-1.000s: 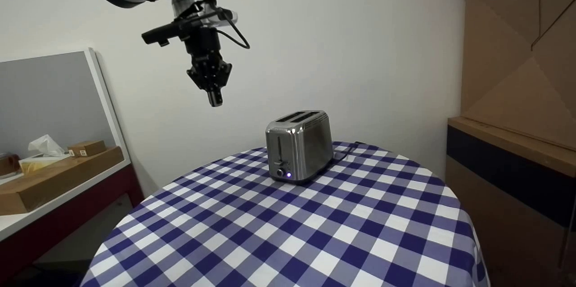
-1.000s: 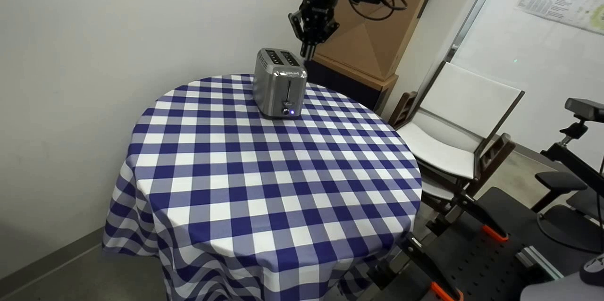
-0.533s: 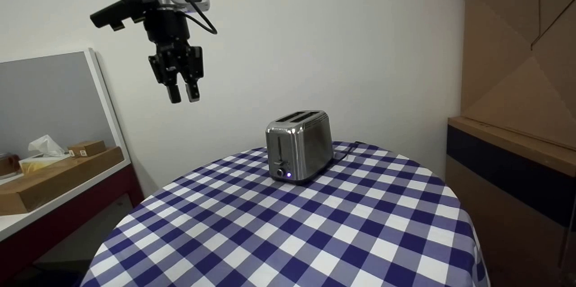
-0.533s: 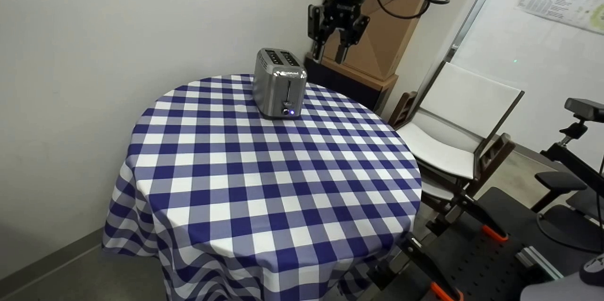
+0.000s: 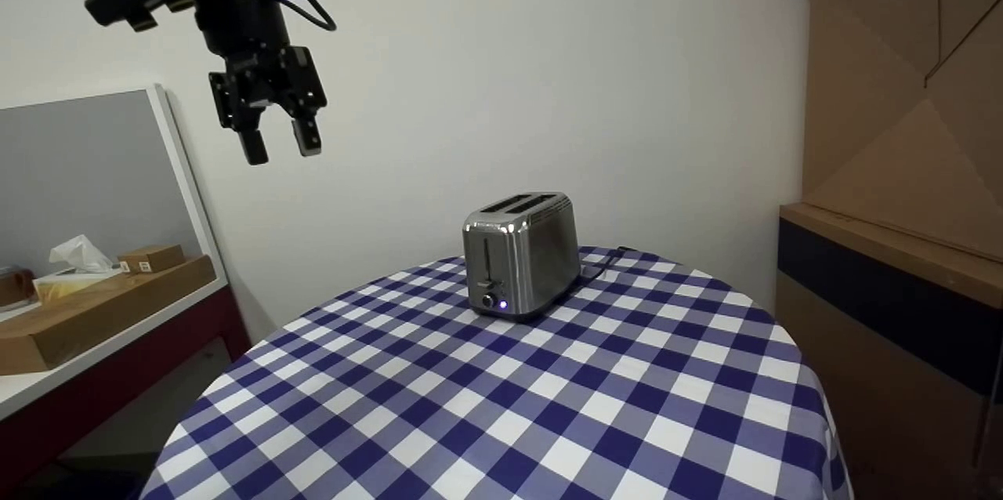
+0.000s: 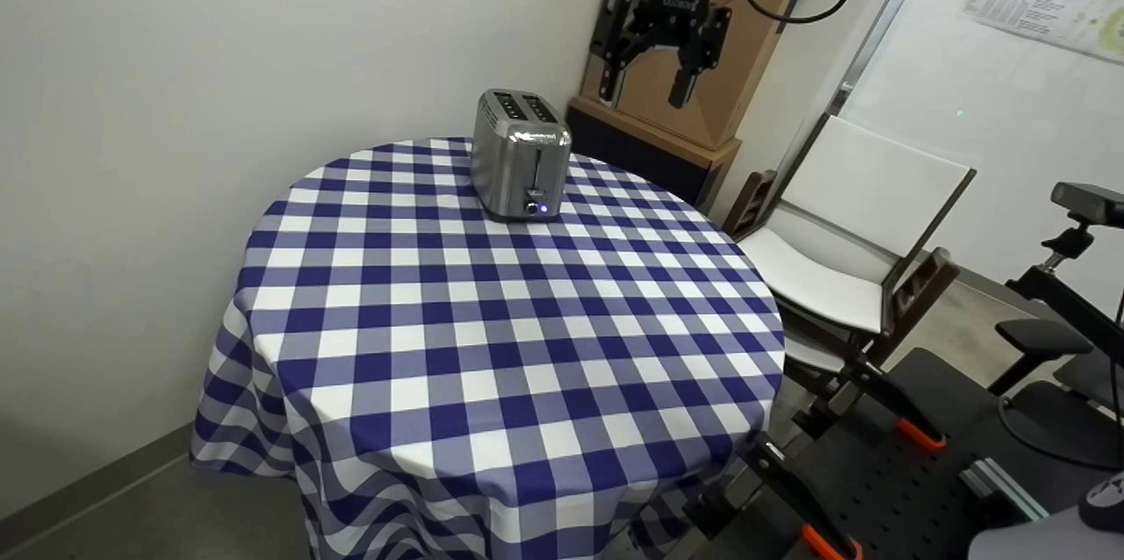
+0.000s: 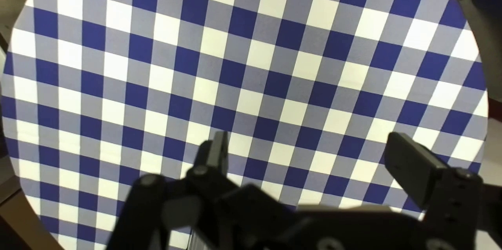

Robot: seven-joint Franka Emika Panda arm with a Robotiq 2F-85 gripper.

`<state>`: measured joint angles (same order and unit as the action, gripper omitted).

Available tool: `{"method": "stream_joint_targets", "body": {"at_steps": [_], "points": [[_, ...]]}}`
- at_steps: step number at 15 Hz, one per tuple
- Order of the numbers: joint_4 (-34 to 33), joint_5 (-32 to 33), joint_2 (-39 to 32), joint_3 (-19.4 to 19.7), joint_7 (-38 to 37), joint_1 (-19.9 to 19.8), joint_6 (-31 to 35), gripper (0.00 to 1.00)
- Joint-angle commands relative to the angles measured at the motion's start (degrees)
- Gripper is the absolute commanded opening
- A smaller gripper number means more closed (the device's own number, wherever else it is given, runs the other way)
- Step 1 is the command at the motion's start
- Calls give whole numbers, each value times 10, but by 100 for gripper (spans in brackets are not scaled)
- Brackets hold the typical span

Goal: Switch on the toaster

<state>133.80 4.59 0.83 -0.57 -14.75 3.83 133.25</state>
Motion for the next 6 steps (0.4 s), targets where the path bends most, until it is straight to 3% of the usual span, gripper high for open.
{"method": "stream_joint_targets", "body": {"at_steps": [1, 6], "points": [[4, 4, 6, -8, -5, -7, -1, 100], [12, 10, 16, -11, -15, -8, -1, 100]]}}
